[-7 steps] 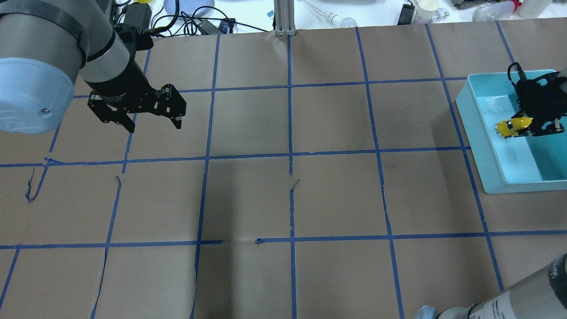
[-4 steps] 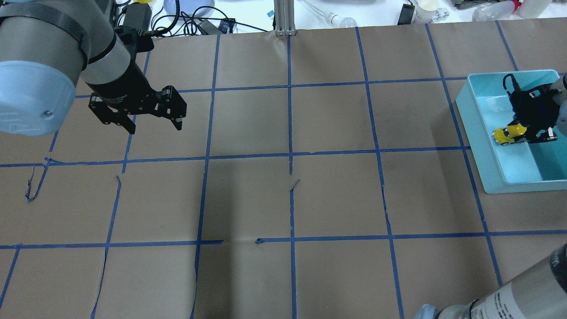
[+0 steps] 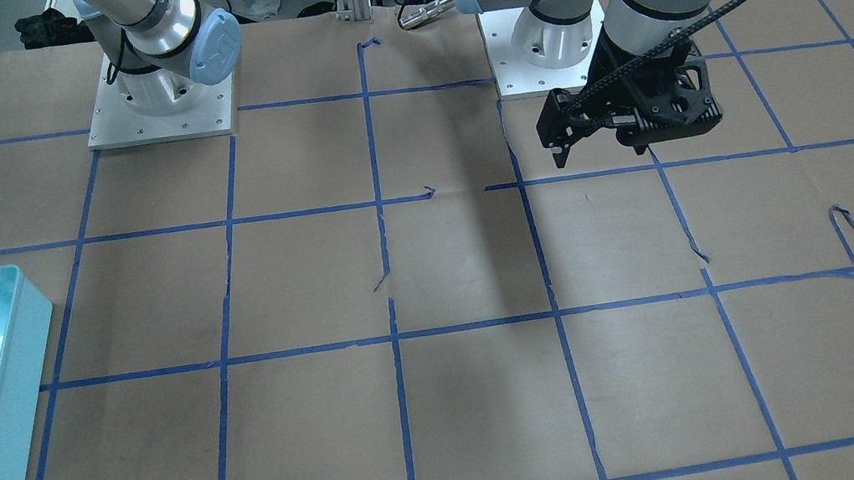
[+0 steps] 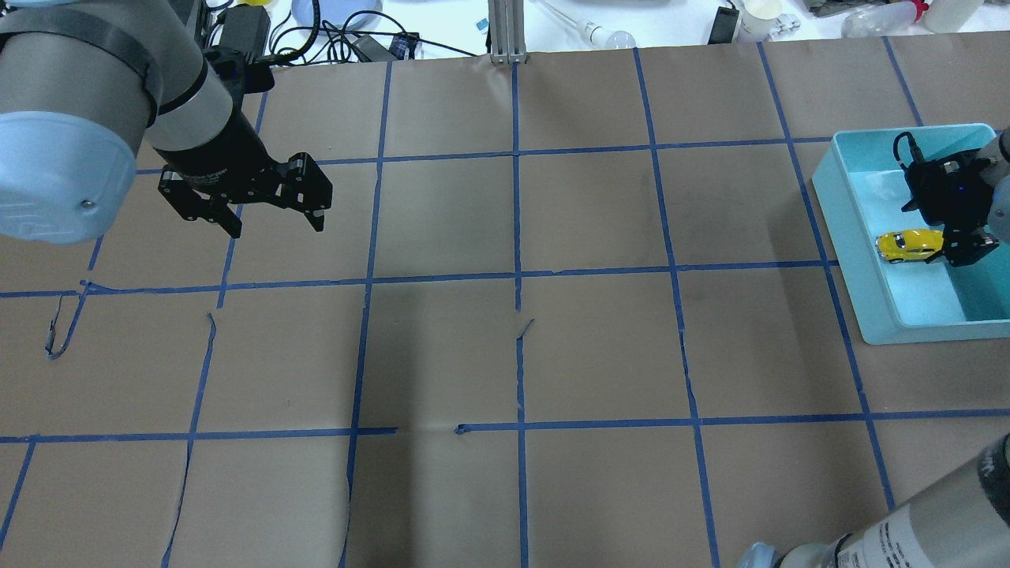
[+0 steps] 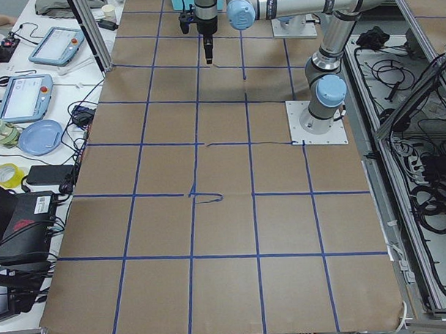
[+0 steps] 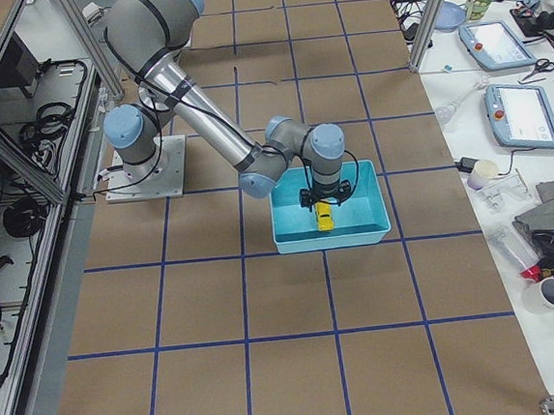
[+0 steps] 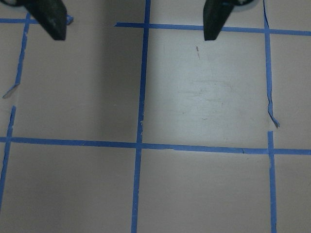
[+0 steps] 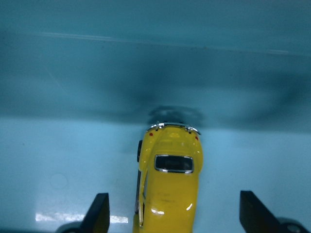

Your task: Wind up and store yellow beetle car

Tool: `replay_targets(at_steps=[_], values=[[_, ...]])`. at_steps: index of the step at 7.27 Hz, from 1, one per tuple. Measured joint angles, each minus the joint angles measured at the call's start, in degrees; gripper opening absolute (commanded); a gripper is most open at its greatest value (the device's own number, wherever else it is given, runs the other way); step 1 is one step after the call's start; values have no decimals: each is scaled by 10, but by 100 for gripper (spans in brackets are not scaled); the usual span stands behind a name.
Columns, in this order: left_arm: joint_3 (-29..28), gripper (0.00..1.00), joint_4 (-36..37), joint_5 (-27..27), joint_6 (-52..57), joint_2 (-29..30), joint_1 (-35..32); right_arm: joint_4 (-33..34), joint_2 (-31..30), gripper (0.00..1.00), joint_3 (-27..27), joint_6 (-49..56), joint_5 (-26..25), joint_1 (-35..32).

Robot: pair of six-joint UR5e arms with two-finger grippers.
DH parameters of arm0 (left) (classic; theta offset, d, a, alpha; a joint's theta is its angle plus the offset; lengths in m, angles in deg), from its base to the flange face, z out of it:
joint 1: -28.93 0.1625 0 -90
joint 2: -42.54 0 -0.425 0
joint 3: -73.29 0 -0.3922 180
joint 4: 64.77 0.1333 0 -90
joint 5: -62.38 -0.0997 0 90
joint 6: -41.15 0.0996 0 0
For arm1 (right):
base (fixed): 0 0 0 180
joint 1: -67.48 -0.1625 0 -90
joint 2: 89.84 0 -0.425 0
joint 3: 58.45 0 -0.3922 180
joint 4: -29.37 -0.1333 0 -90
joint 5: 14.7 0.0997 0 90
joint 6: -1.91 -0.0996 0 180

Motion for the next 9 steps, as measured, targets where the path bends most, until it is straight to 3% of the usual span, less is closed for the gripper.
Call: replay_targets(at_steps=[2, 6, 9], values=[[0, 100, 0, -1, 0, 0, 0, -69, -37, 100, -33, -61, 1, -17], [1, 100, 0, 0, -1, 0, 0, -272, -131, 100, -127, -287, -2, -46], [0, 100, 2, 1, -2, 1, 1, -323, -204, 100, -137, -482, -2, -99]])
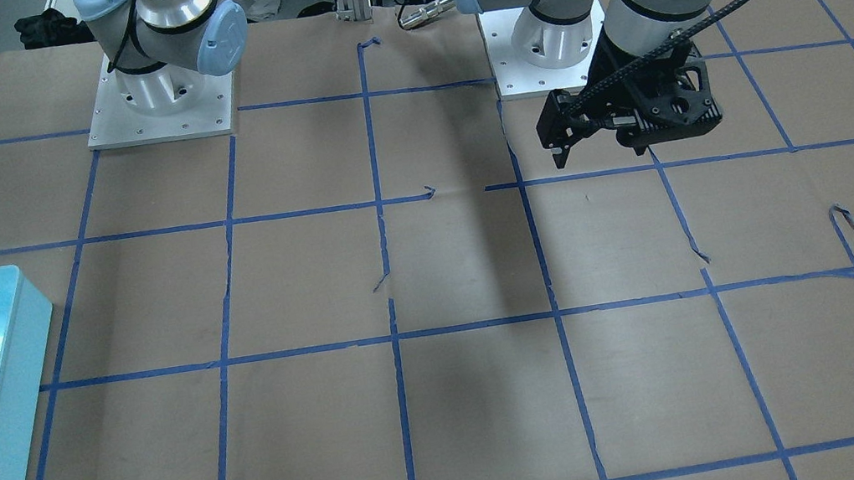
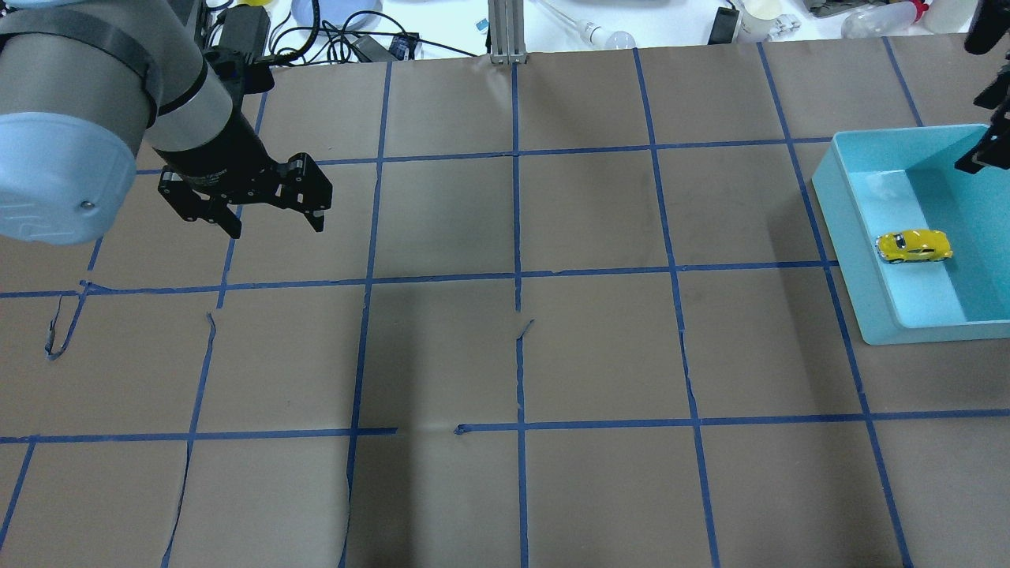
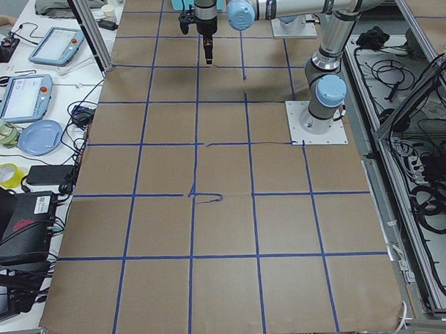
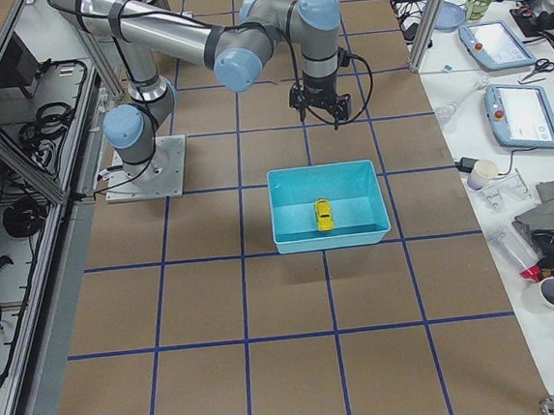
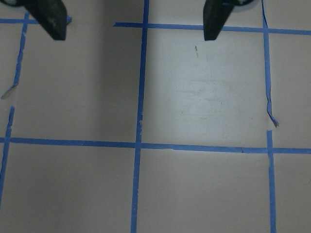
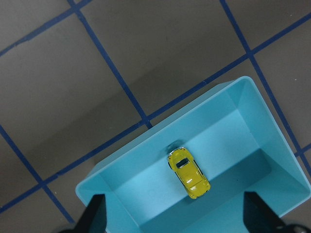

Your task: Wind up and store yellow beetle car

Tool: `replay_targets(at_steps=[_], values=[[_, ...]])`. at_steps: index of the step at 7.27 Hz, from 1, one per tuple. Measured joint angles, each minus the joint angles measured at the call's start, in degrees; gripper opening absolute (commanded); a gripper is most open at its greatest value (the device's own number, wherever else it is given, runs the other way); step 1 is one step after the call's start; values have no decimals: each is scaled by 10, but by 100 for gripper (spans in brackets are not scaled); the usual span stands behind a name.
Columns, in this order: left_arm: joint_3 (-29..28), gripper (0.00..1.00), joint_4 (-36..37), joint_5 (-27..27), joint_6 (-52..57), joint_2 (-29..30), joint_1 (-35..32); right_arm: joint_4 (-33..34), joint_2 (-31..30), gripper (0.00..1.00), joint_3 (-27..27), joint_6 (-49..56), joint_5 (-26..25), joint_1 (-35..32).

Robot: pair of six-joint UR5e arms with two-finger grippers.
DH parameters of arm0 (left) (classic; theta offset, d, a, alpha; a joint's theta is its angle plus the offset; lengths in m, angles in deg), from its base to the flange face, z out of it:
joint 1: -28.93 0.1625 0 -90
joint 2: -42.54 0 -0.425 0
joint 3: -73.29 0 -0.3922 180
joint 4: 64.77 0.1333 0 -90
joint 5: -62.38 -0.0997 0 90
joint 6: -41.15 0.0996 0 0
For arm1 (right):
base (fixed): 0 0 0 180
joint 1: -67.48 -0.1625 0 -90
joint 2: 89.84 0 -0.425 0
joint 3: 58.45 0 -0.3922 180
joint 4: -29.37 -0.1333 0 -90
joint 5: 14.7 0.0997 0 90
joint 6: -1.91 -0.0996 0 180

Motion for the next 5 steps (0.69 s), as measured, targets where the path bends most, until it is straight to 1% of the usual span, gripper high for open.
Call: replay_targets(at_steps=[2, 5], values=[[0, 100, 6, 1, -1, 1, 1, -13, -17, 100, -1, -124, 0, -57], [0, 100, 11, 0, 3, 4, 1, -20, -24, 100, -2, -386, 1, -179]])
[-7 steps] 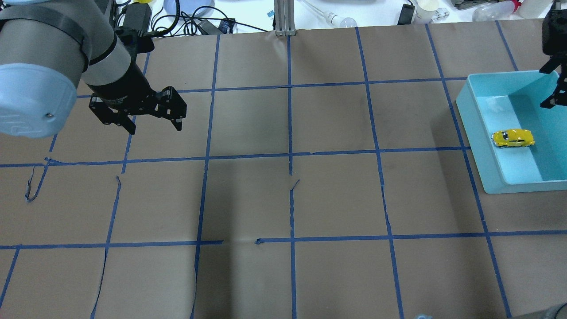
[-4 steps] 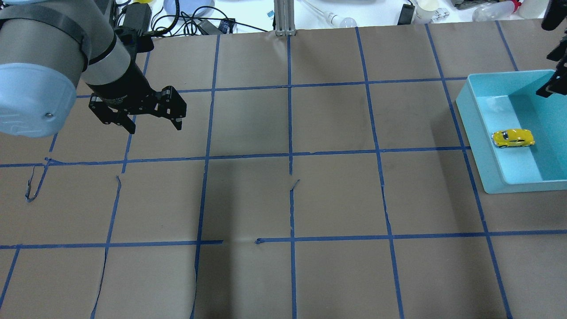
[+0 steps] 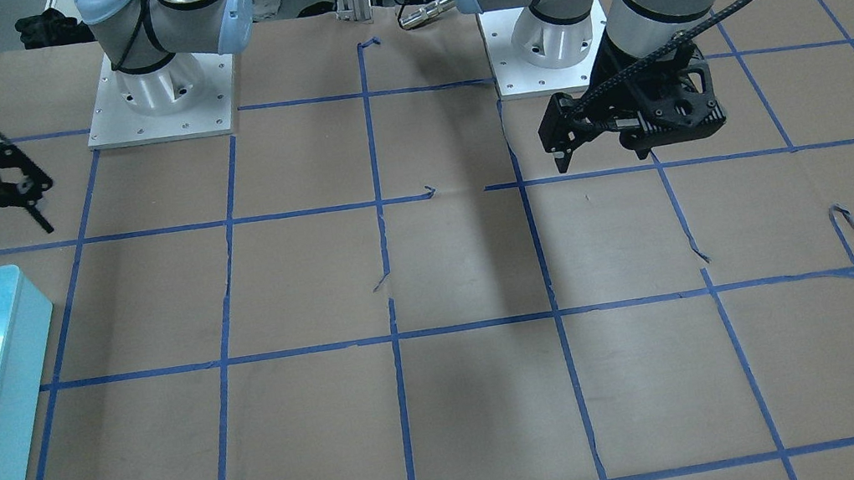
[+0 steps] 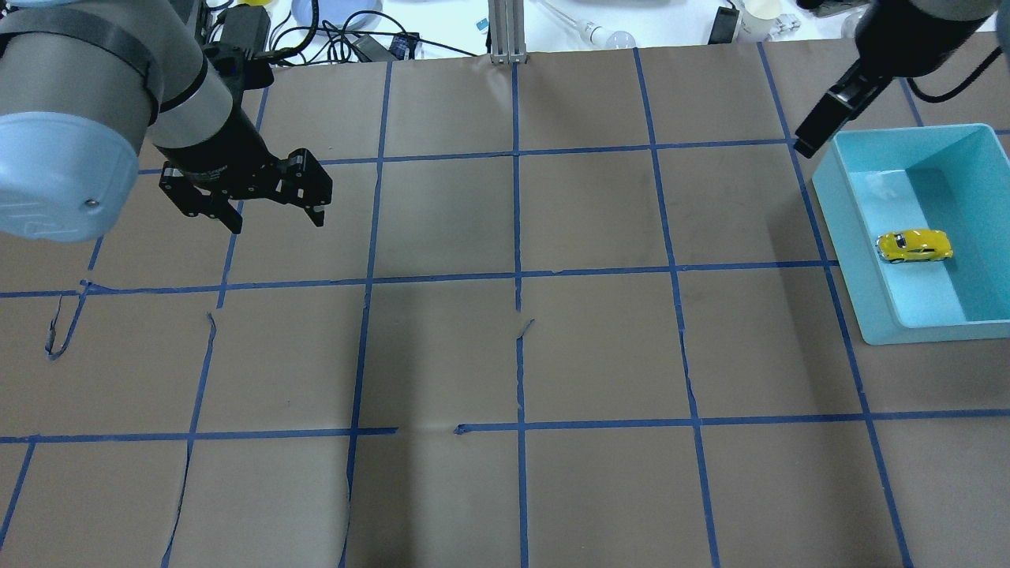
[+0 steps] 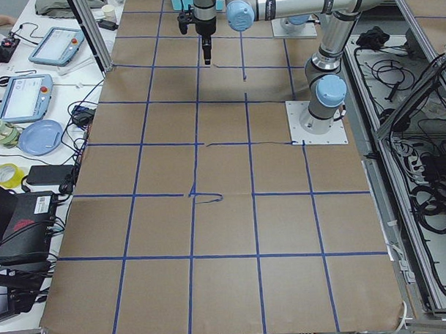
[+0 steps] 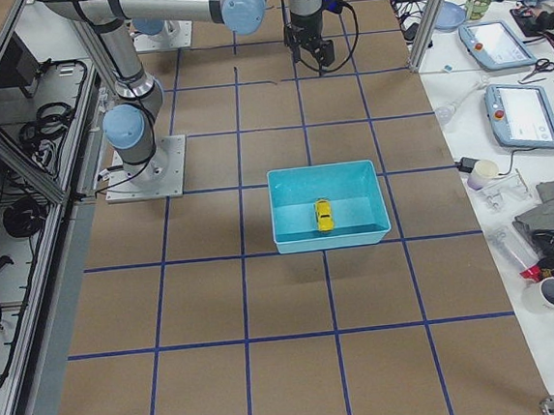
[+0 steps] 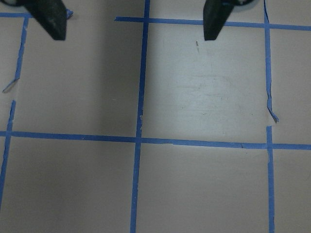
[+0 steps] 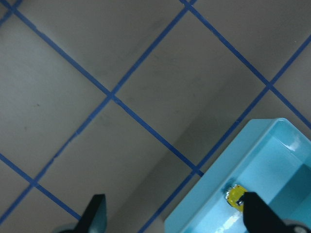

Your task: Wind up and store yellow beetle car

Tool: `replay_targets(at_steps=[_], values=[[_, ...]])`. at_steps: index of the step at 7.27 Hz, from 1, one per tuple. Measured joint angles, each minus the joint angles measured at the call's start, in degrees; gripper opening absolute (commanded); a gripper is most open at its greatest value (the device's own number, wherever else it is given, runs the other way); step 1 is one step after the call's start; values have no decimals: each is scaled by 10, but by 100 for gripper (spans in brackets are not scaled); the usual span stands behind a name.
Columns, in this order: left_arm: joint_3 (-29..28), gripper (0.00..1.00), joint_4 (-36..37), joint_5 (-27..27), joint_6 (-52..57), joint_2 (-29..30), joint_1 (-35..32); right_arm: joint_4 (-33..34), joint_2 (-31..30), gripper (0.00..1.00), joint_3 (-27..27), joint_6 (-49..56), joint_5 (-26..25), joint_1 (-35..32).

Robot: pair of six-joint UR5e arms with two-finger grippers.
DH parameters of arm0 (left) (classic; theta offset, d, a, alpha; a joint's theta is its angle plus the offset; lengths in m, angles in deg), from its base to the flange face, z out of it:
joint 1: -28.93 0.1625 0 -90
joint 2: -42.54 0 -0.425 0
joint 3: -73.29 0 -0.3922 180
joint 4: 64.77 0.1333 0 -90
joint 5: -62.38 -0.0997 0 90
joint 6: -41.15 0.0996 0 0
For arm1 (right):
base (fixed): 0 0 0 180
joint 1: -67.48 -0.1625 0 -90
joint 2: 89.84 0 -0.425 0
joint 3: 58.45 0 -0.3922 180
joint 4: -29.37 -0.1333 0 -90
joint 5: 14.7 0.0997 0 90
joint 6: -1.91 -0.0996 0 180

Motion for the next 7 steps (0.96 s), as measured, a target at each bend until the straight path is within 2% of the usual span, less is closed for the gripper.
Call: replay_targets(at_steps=[3, 5, 7], values=[[5, 100, 1, 9, 1, 2, 0, 0, 0, 100, 0, -243, -1, -77], [16, 100, 3, 14, 1, -1, 0, 0, 1, 100, 0, -312, -1, -88], [19, 100, 15, 21, -1, -1, 4, 1, 4, 100, 0, -329, 1, -90]])
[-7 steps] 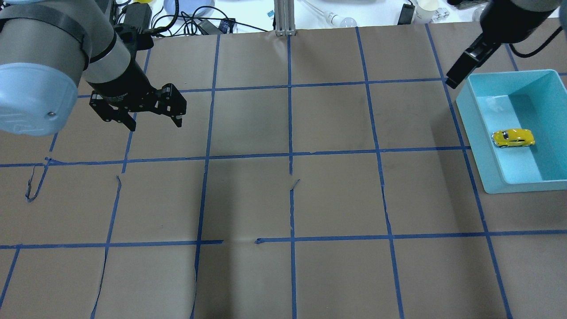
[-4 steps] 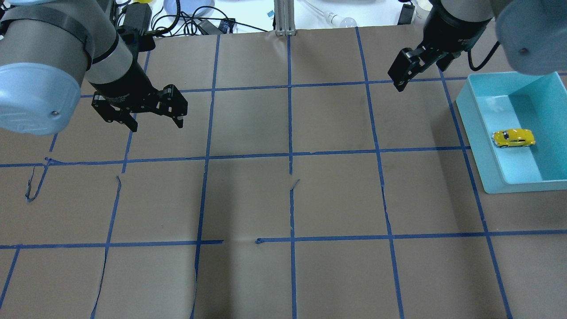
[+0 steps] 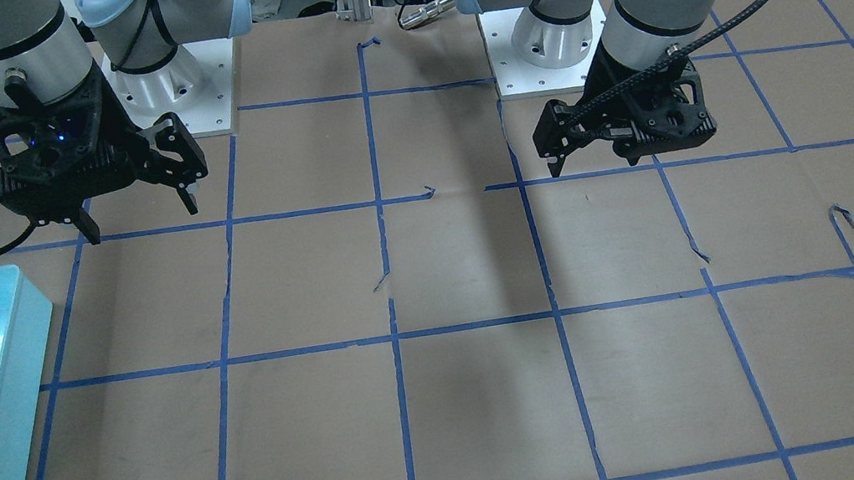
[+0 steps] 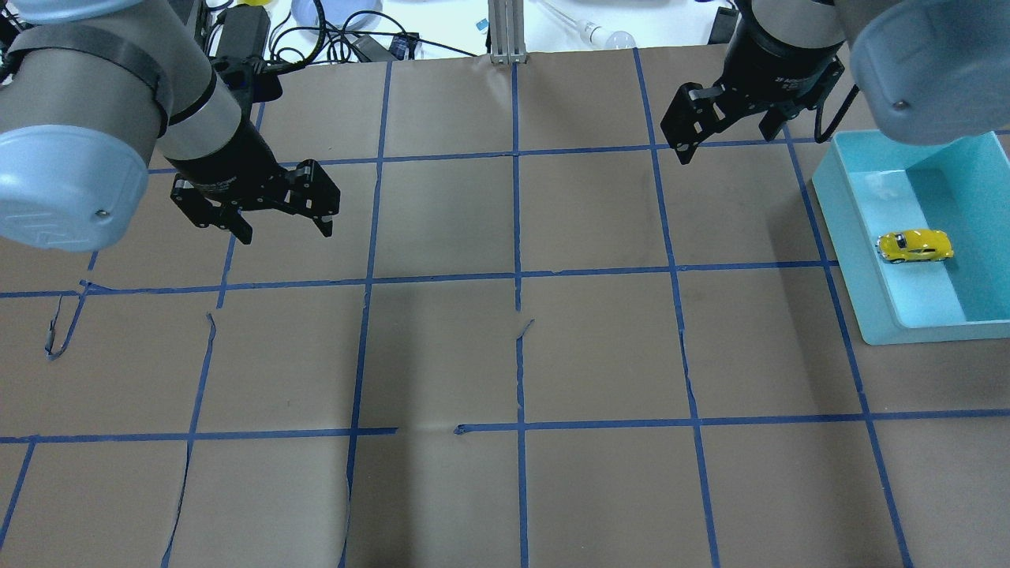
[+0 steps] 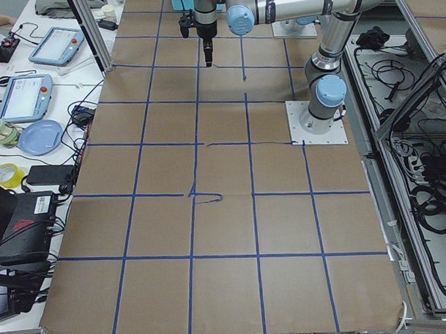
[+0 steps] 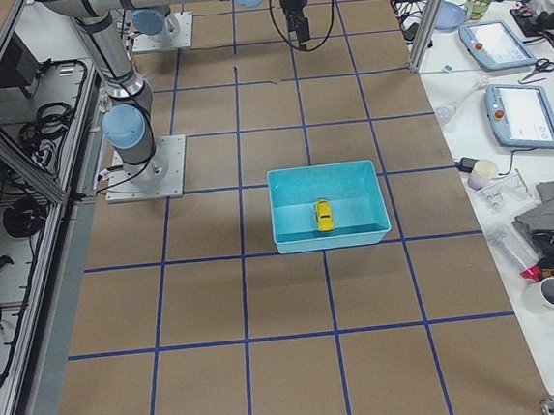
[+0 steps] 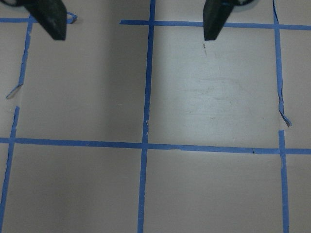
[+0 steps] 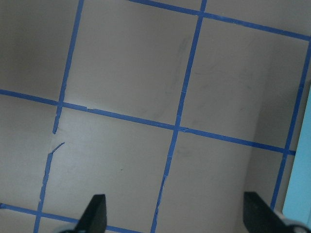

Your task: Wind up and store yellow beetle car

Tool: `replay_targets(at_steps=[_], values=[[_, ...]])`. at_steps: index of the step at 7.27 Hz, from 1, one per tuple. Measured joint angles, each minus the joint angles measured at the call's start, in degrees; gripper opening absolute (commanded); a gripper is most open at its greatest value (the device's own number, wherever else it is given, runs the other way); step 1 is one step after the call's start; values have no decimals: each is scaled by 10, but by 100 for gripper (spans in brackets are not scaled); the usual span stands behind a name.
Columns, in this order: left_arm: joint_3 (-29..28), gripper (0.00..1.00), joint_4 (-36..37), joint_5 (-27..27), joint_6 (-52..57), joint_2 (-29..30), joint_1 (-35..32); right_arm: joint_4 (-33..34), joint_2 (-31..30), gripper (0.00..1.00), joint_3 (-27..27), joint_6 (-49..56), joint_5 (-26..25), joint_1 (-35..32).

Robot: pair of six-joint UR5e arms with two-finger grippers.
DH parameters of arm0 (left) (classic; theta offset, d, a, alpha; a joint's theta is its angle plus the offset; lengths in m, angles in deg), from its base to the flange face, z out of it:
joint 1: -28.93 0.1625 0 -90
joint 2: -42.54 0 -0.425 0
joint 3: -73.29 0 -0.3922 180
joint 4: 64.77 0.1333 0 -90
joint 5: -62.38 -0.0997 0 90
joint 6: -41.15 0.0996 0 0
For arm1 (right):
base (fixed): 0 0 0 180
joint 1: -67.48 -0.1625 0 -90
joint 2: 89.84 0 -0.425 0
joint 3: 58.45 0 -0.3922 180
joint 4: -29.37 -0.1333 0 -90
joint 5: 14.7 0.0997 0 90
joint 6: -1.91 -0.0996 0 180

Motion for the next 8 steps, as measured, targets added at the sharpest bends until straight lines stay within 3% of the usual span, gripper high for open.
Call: replay_targets(at_steps=[8], values=[[6, 100, 18, 18, 3, 3, 2, 0, 5, 100, 2, -24, -2, 2]])
